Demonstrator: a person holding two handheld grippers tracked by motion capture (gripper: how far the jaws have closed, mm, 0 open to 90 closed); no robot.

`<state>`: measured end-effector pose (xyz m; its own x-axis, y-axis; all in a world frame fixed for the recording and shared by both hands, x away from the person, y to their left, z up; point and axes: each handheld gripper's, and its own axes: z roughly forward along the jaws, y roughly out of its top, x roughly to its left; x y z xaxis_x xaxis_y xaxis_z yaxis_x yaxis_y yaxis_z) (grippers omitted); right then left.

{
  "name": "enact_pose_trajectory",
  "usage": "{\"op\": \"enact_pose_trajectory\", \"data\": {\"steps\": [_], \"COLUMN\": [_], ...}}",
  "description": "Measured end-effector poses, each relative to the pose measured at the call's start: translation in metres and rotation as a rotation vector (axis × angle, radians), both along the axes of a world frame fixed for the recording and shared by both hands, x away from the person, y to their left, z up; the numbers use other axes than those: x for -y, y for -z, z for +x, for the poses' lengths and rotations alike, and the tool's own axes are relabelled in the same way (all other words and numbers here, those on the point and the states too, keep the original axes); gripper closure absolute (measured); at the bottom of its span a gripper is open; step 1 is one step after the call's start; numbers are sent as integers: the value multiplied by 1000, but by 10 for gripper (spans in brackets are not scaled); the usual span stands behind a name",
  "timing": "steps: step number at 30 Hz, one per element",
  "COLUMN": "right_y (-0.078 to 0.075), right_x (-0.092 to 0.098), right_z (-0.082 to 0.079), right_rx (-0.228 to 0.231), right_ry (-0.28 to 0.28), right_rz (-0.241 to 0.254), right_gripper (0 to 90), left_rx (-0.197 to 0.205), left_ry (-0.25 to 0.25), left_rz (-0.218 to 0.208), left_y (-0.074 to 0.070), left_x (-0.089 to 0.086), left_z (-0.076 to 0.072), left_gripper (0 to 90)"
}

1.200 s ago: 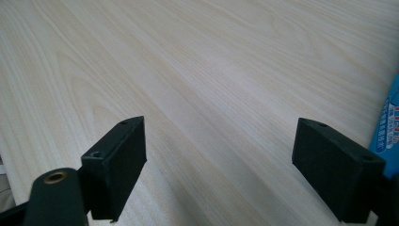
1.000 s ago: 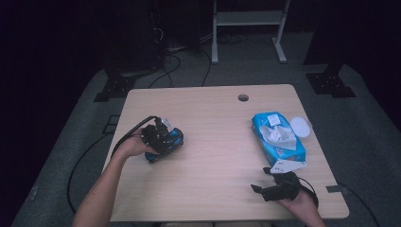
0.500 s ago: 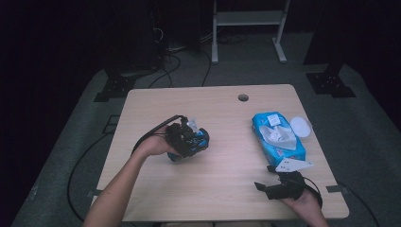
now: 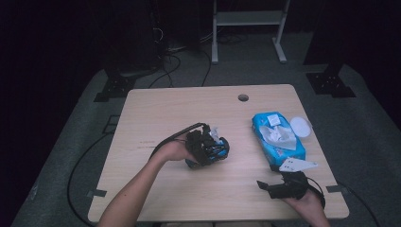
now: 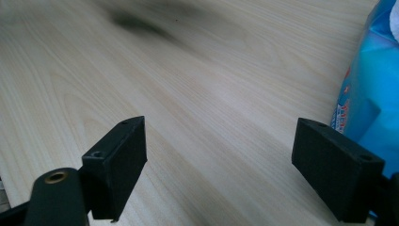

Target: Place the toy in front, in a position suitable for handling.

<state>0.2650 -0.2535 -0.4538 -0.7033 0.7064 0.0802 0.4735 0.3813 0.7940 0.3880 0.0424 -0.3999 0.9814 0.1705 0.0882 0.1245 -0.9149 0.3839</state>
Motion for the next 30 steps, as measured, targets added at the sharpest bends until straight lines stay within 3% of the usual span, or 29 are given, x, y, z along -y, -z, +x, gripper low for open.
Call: {"op": "enact_pose_trajectory", "data": {"steps": [18,30], "right_y": [-2,-1], "right_x": [2,2], "right_z": [-1,-1], "right_rx": [14,13], "right_ry": [2,2], "right_rz": [5,2], "right_gripper": [176,176], "left_rx": [-5,-4], "left_ry": [77,91], "left_rz": [51,77], "left_y": [23,39], "left_x": [29,37], "left_z": [-17,-27], "left_gripper": [260,260]}}
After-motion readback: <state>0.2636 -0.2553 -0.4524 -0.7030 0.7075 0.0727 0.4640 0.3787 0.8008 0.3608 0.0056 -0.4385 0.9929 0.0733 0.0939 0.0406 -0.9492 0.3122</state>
